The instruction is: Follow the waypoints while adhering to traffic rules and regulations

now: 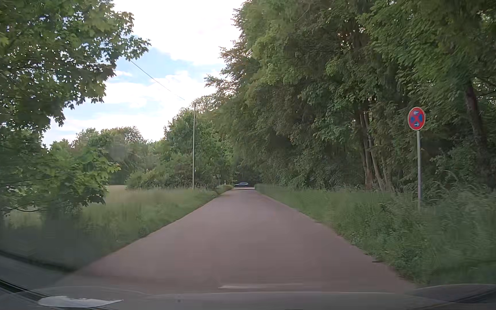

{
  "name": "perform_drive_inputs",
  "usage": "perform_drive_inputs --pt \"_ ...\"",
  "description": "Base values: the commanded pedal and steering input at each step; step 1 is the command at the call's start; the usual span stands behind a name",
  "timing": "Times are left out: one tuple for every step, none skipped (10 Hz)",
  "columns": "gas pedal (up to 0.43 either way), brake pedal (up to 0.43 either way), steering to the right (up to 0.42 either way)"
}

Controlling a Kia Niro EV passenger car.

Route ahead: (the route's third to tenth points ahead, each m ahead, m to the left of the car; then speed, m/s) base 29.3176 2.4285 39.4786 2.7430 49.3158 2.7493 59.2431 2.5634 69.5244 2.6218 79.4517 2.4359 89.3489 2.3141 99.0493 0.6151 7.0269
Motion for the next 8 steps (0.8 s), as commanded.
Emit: perform_drive_inputs --pt "0.059 0.018 -0.020" --pt "0.059 0.018 -0.020" --pt "0.059 0.018 -0.021" --pt "0.059 0.018 -0.021" --pt "0.059 0.018 -0.021" --pt "0.059 0.018 -0.021" --pt "0.059 0.018 -0.021" --pt "0.059 0.018 -0.021"
